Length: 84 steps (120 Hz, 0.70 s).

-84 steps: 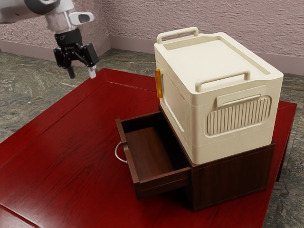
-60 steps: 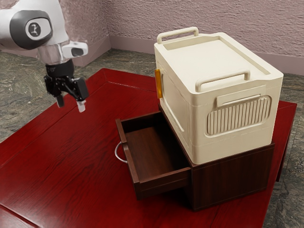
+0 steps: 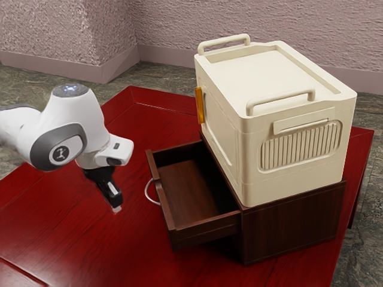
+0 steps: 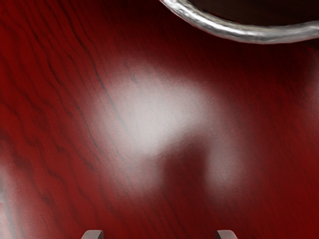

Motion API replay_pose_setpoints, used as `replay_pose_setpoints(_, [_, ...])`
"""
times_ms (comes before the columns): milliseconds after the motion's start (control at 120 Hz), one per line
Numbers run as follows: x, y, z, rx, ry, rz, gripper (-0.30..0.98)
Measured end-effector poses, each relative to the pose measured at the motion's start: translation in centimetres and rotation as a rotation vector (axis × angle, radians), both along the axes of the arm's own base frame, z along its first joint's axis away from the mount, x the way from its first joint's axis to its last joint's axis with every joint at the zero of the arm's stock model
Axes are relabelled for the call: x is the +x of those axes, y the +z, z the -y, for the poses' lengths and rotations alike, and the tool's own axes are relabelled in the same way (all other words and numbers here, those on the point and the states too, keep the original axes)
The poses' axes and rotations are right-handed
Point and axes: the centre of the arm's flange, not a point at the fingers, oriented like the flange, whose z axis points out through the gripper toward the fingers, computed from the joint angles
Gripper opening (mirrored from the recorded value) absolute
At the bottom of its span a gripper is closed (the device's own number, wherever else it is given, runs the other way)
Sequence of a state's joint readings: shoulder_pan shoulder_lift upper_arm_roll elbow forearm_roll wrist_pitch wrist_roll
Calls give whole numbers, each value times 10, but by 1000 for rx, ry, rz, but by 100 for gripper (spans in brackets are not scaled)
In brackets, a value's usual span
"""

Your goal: Push the drawer handle with one arm to close the drawer

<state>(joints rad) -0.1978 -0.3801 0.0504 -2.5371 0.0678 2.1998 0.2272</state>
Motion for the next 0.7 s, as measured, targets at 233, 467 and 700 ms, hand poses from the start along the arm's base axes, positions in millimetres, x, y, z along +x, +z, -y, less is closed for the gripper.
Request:
replay_pose_setpoints(233, [26, 2, 5, -25, -127, 49, 13])
replay_pose_setpoints(467, [50, -11, 14, -61, -230, 11, 8])
replay_pose_setpoints(700, [78, -19, 35, -67, -337, 6, 7])
